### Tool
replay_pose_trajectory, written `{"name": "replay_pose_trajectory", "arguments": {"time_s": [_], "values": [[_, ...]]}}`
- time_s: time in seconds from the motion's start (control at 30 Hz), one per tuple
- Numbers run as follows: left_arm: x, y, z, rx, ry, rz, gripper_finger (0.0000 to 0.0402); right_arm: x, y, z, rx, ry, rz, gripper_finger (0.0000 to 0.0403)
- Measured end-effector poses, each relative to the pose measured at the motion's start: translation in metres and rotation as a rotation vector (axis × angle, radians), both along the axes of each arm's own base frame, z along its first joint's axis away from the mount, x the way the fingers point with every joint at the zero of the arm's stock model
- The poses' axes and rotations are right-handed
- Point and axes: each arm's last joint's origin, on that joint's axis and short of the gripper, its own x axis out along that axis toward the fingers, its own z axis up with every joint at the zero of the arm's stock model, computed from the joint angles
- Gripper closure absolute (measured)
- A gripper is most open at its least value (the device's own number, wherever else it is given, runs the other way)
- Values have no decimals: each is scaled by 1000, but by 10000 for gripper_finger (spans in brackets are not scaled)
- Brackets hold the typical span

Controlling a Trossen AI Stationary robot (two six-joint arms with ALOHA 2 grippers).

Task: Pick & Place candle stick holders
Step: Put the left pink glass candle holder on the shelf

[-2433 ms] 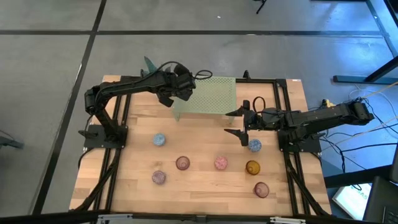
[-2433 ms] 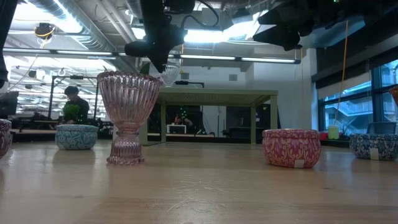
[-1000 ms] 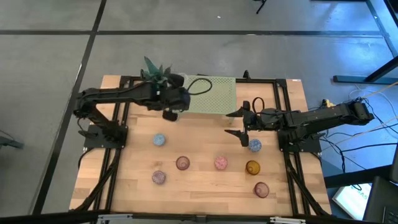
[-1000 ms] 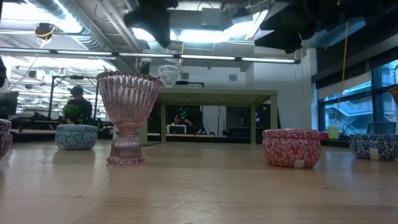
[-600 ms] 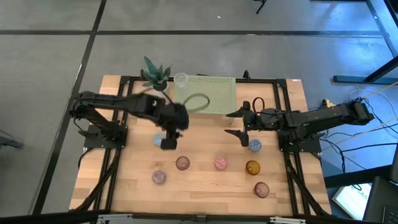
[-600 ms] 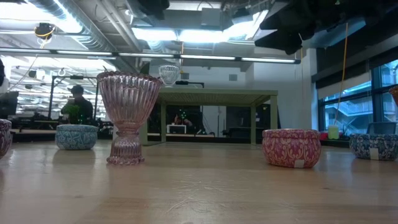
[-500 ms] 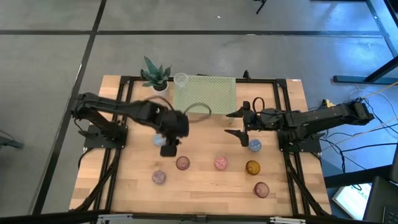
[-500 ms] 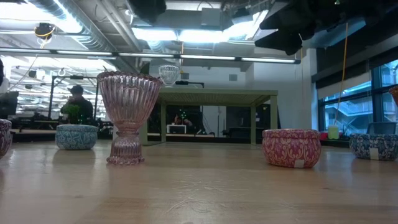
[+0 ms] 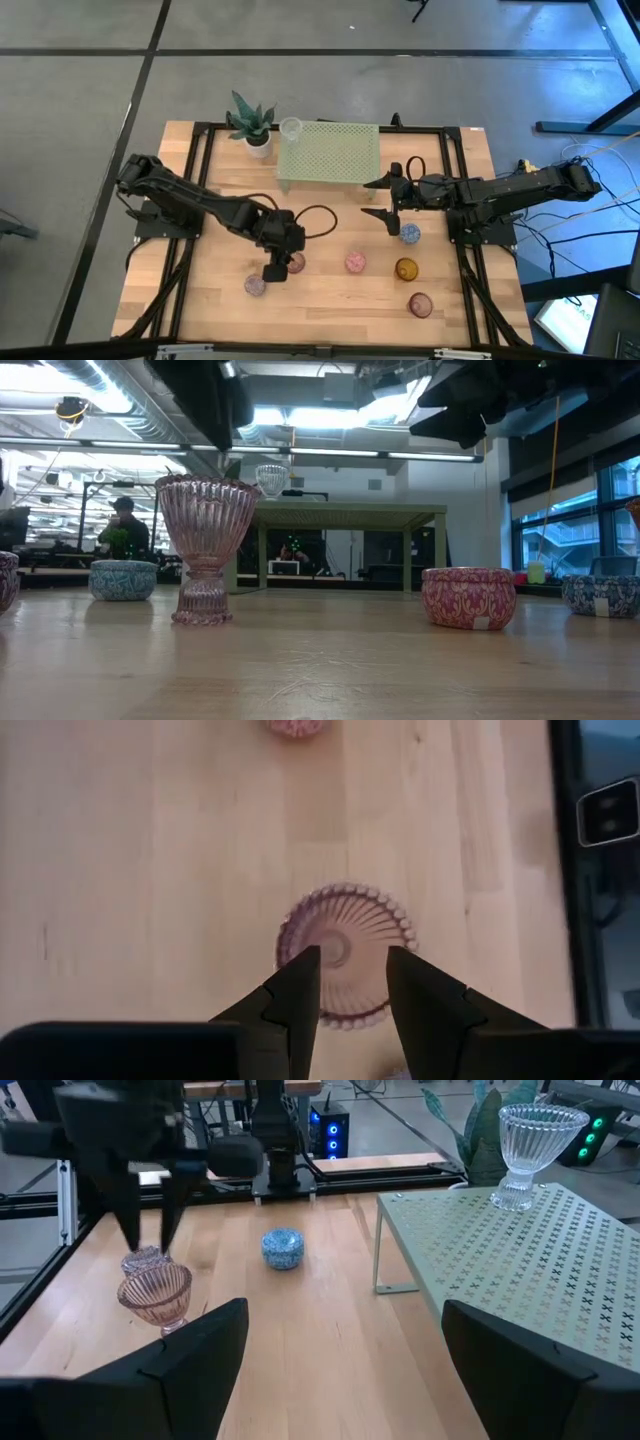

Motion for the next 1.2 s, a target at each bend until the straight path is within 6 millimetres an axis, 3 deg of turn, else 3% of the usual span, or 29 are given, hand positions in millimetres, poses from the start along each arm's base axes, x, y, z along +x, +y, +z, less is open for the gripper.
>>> {"name": "replay_pose_trajectory", "arguments": {"time_s": [0.57, 0.97, 1.2], "values": [[-5, 2, -31, 30, -14, 76, 288, 0, 0, 2, 1, -17, 0, 66], [-4, 3, -34, 45, -16, 95, 288, 0, 0, 1, -2, -16, 1, 66], [4, 0, -58, 66, 59, 100, 288, 0, 0, 2, -1, -17, 1, 66]]}}
